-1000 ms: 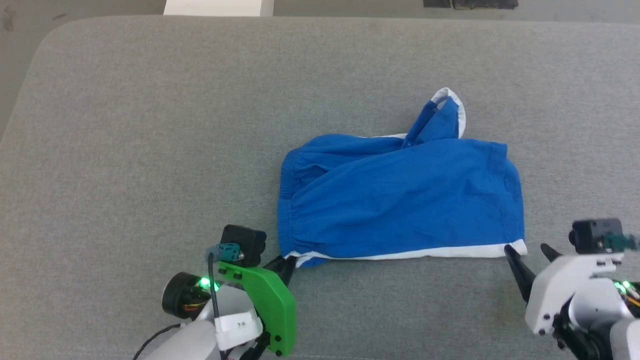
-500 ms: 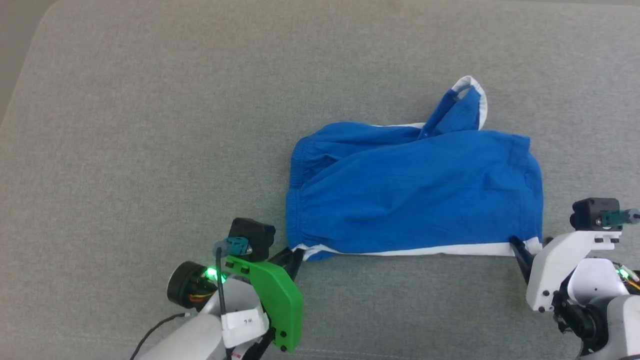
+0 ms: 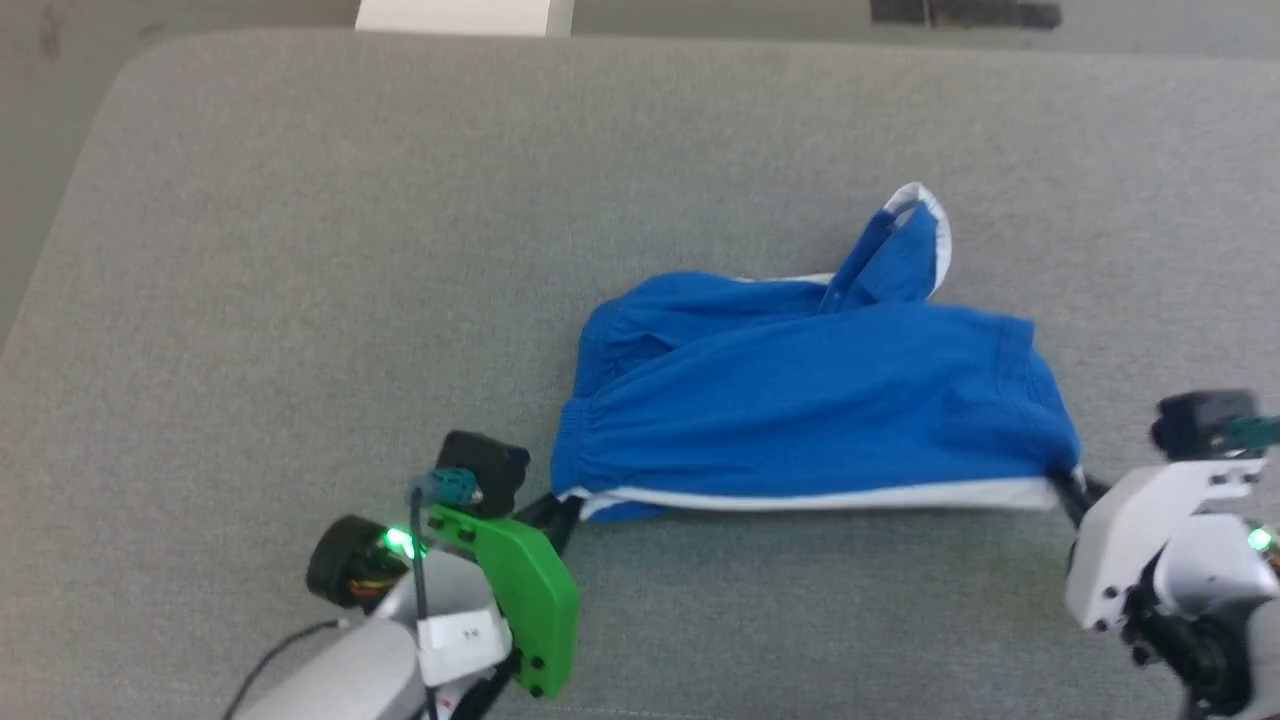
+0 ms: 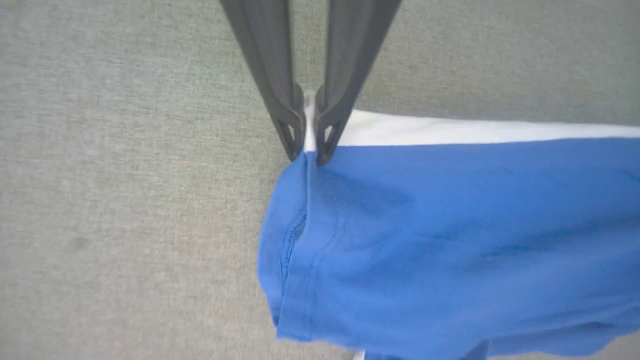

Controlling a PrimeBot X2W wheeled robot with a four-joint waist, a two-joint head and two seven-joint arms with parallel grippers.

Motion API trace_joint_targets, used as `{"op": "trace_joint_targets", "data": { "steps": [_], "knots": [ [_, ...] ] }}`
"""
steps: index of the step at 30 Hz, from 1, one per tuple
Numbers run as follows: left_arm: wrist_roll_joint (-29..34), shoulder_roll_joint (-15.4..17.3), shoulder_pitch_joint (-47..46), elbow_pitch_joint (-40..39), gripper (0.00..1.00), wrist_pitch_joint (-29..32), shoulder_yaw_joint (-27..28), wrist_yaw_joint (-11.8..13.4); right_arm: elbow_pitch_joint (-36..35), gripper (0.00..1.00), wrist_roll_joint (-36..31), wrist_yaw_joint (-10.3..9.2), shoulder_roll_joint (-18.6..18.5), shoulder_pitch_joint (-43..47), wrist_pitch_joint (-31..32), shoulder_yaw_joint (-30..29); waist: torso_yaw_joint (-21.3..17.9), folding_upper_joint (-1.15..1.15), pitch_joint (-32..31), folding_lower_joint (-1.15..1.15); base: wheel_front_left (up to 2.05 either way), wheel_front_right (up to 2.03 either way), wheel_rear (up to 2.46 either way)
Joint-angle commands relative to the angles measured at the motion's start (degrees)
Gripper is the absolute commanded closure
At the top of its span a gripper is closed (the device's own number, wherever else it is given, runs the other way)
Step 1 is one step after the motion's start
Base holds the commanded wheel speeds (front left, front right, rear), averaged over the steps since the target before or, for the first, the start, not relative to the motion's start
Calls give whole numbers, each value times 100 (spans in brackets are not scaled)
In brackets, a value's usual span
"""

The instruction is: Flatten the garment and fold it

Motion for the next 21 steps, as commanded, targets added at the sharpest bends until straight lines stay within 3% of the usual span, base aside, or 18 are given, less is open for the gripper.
{"op": "trace_joint_targets", "data": {
  "steps": [1,9,14,21],
  "knots": [
    [29,118,-174,-77,100,53,73,-2,-196,100,167,-8,-84,-2,31,-17,-116,0,-312,0,0,0,0],
    [107,726,-1043,-685,100,622,470,-130,-1082,100,815,-8,-425,-479,288,-153,-241,0,-741,0,0,0,0],
    [72,1087,-1978,-894,100,1051,853,-407,-1427,100,1044,-8,-619,-1240,535,-249,-322,0,-900,0,0,0,0],
    [-17,1282,-3230,-704,100,1465,1251,-803,-1568,100,1166,-8,-744,-2430,910,-355,-419,0,-1003,0,0,0,0]
  ]
}}
